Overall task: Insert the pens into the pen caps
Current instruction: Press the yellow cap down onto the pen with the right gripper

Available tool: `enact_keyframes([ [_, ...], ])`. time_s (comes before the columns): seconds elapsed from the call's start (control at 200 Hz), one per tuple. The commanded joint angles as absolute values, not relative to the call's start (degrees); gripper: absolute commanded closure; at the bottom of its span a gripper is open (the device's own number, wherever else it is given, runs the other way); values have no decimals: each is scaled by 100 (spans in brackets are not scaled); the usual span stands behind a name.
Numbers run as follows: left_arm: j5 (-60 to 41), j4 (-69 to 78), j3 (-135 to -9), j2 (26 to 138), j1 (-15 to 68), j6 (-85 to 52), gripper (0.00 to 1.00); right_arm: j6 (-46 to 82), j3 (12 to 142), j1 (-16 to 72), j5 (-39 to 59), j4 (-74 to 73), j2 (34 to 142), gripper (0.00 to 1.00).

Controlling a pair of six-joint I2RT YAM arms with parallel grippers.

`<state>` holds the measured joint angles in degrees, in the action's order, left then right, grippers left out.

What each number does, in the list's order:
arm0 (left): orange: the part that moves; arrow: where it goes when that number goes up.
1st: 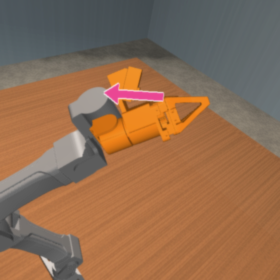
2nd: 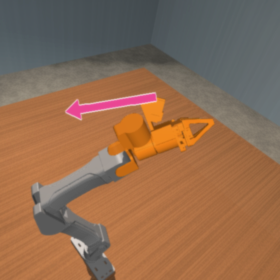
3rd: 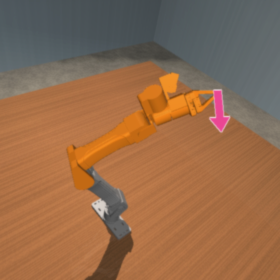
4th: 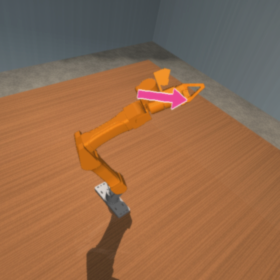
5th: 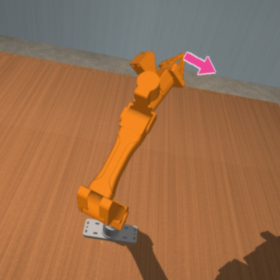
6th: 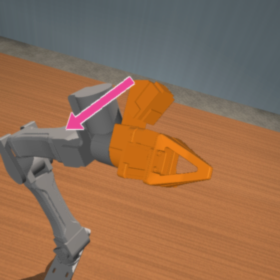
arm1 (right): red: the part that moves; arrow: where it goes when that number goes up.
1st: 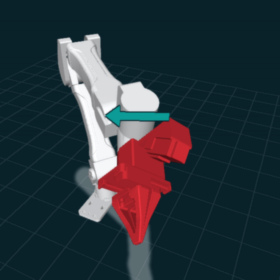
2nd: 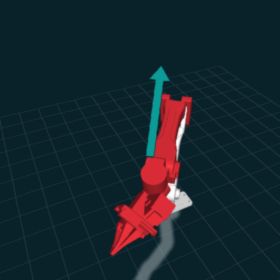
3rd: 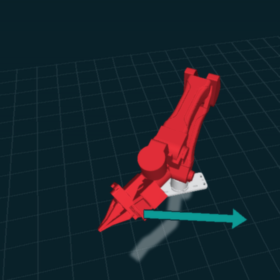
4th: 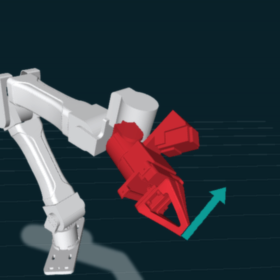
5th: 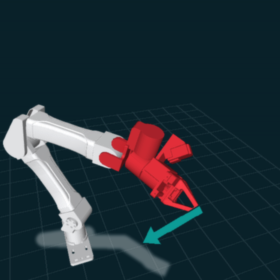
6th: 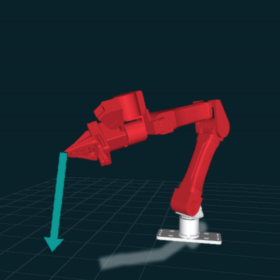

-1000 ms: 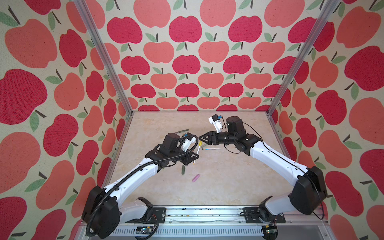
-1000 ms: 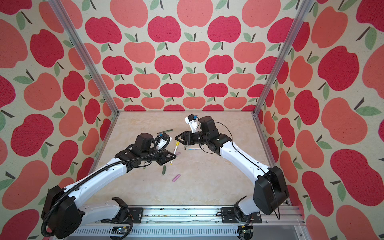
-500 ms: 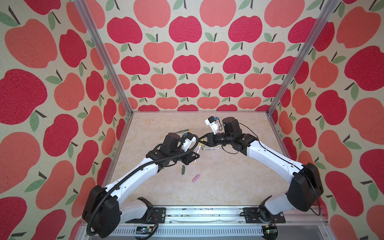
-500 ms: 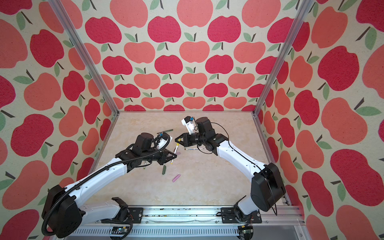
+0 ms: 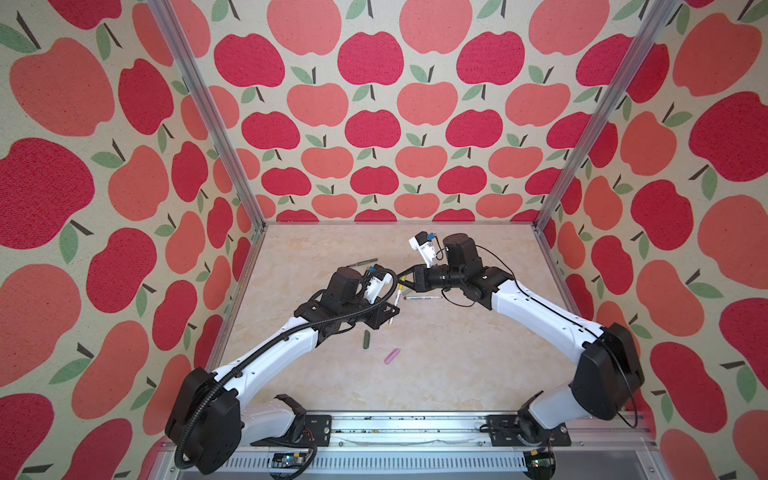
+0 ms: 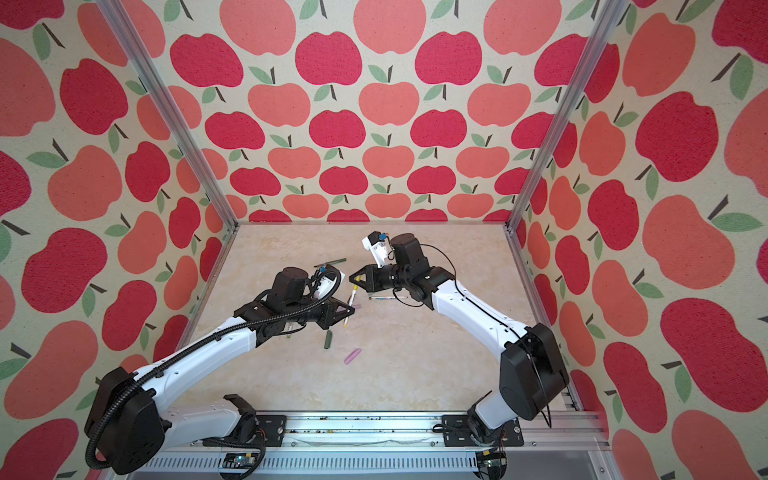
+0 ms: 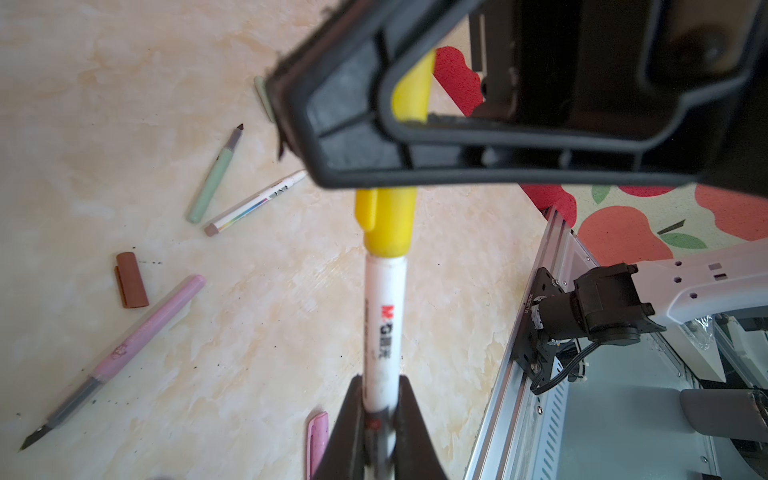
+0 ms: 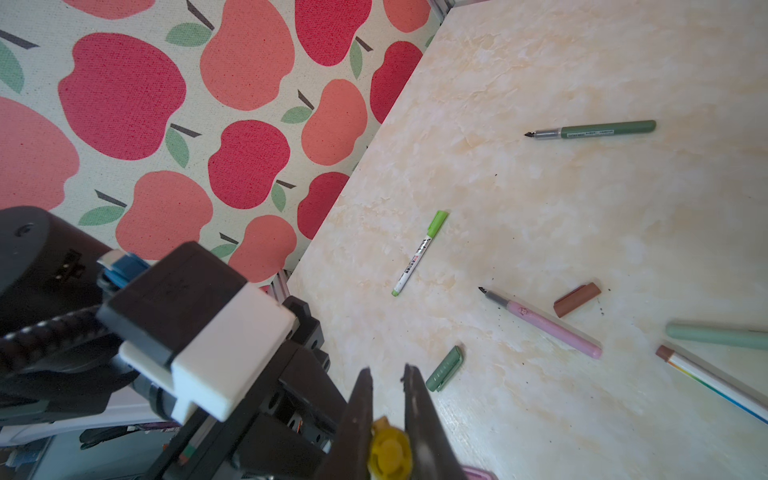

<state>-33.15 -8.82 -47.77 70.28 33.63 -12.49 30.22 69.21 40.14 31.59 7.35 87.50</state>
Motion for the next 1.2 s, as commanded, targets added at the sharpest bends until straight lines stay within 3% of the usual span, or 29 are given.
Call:
enact_keyframes([
  [0.0, -3156, 18, -4842, 6827, 3315, -1293, 100, 2869, 6910, 4138, 3155, 1125, 8949, 95],
  [1.191, -3253, 1677, -5753, 6911, 2558, -668, 100, 3482, 5925, 4833, 3311, 133, 9557, 97],
])
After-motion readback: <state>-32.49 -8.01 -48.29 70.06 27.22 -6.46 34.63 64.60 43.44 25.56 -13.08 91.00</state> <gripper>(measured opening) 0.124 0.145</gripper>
